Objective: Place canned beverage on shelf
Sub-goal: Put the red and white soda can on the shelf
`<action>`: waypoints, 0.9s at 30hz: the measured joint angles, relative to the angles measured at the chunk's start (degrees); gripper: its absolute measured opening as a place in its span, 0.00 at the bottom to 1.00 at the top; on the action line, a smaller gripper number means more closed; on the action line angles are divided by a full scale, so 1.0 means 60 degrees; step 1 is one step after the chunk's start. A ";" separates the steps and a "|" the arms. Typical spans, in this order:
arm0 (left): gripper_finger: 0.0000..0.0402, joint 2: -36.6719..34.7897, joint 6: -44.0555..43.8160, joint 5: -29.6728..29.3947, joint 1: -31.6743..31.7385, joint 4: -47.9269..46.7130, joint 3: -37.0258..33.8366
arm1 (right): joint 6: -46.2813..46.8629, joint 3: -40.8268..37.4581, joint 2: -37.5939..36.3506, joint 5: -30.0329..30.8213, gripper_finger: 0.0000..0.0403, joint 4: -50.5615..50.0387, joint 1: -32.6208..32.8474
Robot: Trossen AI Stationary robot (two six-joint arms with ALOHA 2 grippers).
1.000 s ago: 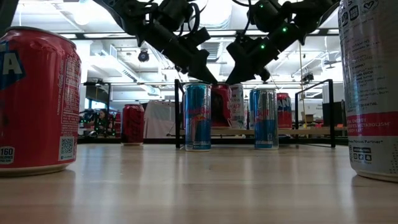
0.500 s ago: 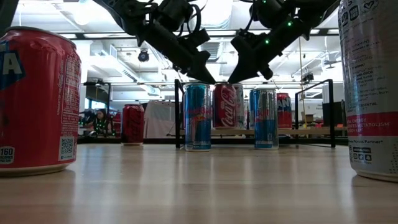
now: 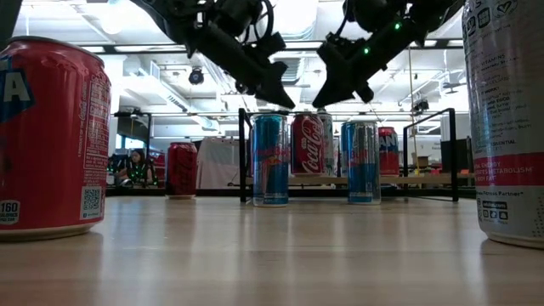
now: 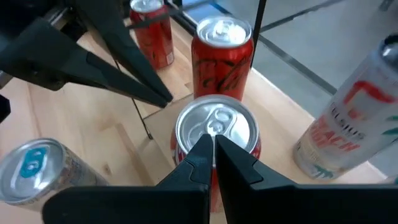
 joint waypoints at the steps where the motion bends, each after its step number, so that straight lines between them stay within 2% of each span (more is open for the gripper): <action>1: 0.00 -0.0101 0.0000 0.0003 -0.0031 -0.0035 -0.0010 | -0.0044 0.0042 -0.0087 0.0001 0.02 -0.0072 0.0000; 6: 0.00 -0.0598 0.0004 0.0007 -0.0191 -0.0032 -0.0137 | -0.0038 0.0445 -0.0268 -0.0070 0.02 -0.1026 0.0015; 13: 0.00 -0.1387 0.0069 0.0011 -0.0470 0.0012 -0.0500 | 0.0009 0.0665 -0.0158 -0.1160 0.02 -0.2142 0.0195; 17: 0.00 -0.1858 0.0073 0.0112 -0.0634 0.0508 -0.0845 | -0.0051 0.0664 -0.0158 -0.1167 0.02 -0.2303 0.0254; 22: 0.00 -0.2430 -0.0067 0.0858 -0.0655 0.1127 -0.1335 | -0.0176 0.0664 -0.0062 -0.0759 0.02 -0.2307 0.0248; 27: 0.00 -0.2940 -0.0135 0.1013 -0.0702 0.1806 -0.1853 | -0.0446 0.0664 0.0293 -0.0746 0.02 -0.2222 0.0244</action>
